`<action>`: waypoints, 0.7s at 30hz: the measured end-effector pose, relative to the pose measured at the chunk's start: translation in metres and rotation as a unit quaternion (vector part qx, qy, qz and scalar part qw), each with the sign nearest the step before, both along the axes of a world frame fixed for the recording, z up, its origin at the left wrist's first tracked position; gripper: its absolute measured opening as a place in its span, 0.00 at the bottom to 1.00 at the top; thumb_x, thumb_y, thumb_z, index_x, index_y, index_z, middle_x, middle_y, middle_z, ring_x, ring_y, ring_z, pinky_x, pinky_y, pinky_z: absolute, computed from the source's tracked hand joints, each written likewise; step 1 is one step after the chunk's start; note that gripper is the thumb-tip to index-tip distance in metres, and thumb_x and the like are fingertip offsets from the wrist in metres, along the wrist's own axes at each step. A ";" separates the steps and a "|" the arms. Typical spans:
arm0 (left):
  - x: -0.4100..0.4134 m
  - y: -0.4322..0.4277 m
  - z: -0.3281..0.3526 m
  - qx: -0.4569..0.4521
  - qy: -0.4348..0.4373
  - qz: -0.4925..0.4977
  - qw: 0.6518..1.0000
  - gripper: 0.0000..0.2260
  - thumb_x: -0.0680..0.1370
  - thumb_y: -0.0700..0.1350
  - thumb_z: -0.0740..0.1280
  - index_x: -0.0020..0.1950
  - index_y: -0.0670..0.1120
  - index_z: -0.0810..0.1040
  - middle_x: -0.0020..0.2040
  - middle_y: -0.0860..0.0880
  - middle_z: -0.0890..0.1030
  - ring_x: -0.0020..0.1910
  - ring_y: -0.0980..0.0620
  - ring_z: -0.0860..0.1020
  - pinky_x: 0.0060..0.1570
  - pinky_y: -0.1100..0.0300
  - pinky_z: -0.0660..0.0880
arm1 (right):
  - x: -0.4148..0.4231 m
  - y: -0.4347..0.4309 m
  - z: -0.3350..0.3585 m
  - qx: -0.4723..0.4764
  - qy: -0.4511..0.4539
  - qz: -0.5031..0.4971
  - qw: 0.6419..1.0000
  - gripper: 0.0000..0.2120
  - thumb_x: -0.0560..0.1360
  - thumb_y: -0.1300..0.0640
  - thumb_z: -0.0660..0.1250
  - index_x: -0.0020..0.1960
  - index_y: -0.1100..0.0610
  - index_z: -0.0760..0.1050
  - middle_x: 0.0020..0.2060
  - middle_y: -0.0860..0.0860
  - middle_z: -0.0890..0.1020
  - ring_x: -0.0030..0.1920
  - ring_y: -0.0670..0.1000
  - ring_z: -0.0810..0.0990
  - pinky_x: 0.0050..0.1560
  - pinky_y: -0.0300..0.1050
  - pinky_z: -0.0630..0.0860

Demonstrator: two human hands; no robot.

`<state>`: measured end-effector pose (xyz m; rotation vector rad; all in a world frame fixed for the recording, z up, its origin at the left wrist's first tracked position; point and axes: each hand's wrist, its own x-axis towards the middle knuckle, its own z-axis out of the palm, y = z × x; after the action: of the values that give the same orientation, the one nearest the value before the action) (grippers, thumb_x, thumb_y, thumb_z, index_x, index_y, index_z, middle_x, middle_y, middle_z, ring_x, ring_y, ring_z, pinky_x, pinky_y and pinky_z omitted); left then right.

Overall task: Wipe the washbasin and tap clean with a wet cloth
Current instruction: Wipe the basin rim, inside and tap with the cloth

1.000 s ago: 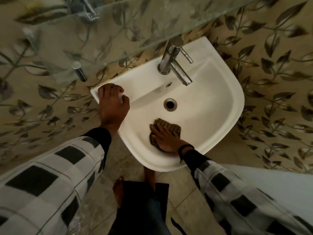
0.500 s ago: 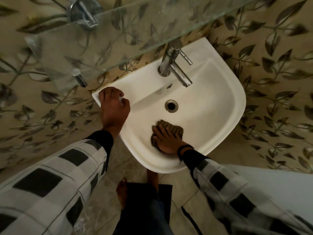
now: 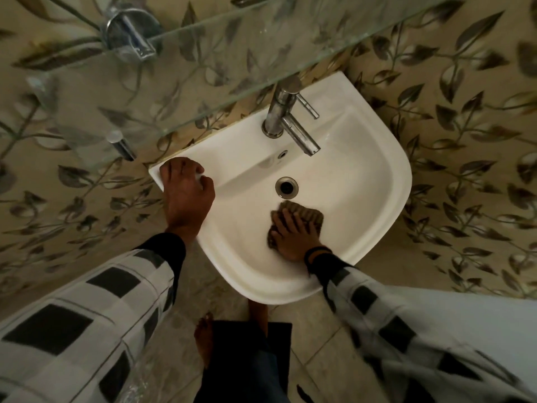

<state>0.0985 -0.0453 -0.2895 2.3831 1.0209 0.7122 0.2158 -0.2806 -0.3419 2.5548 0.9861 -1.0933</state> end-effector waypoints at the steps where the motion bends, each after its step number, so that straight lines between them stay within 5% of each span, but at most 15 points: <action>1: 0.000 0.000 0.000 -0.002 -0.001 0.001 1.000 0.06 0.71 0.39 0.66 0.47 0.41 0.77 0.49 0.43 0.77 0.55 0.44 0.68 0.58 0.48 0.69 | -0.010 0.012 -0.001 0.019 0.018 -0.021 0.999 0.27 0.82 0.41 0.41 0.79 0.41 0.37 0.79 0.45 0.38 0.79 0.54 0.40 0.75 0.64 0.43; 6: 0.000 -0.001 0.003 -0.005 0.006 0.001 1.000 0.06 0.71 0.39 0.67 0.47 0.41 0.77 0.49 0.43 0.77 0.55 0.44 0.67 0.57 0.48 0.69 | -0.046 0.019 -0.004 0.076 0.143 0.051 0.985 0.26 0.82 0.39 0.40 0.76 0.35 0.32 0.78 0.40 0.36 0.79 0.52 0.40 0.73 0.65 0.45; 9: -0.001 -0.002 0.005 -0.008 0.013 -0.001 1.000 0.06 0.71 0.39 0.66 0.47 0.41 0.77 0.49 0.43 0.77 0.55 0.42 0.69 0.58 0.47 0.69 | -0.019 -0.013 0.000 0.041 0.128 0.170 0.976 0.27 0.82 0.39 0.41 0.75 0.36 0.29 0.77 0.39 0.36 0.79 0.54 0.42 0.74 0.66 0.47; 14: 0.000 -0.002 0.005 -0.005 0.005 0.000 1.000 0.06 0.71 0.39 0.66 0.47 0.41 0.77 0.48 0.43 0.77 0.55 0.44 0.68 0.58 0.45 0.70 | 0.000 -0.009 0.000 0.020 -0.013 0.023 0.999 0.27 0.82 0.41 0.43 0.78 0.40 0.37 0.79 0.44 0.40 0.80 0.54 0.43 0.75 0.63 0.46; 17: 0.000 -0.003 0.006 -0.007 0.000 0.001 1.000 0.06 0.71 0.37 0.67 0.47 0.41 0.77 0.48 0.43 0.77 0.55 0.45 0.68 0.57 0.45 0.71 | -0.024 0.020 -0.004 0.054 0.036 -0.045 0.997 0.27 0.82 0.41 0.42 0.78 0.41 0.36 0.79 0.45 0.38 0.79 0.53 0.39 0.75 0.63 0.42; 21: 0.000 -0.001 0.006 0.001 0.005 -0.005 1.000 0.06 0.71 0.38 0.67 0.47 0.41 0.77 0.48 0.43 0.77 0.54 0.41 0.71 0.58 0.47 0.69 | -0.050 0.027 -0.003 0.077 0.141 -0.003 0.987 0.26 0.82 0.40 0.41 0.76 0.37 0.33 0.78 0.43 0.36 0.79 0.53 0.39 0.74 0.64 0.43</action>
<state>0.0981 -0.0465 -0.2838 2.3942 1.0114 0.6994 0.1659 -0.2540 -0.3445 2.5679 1.1709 -1.4638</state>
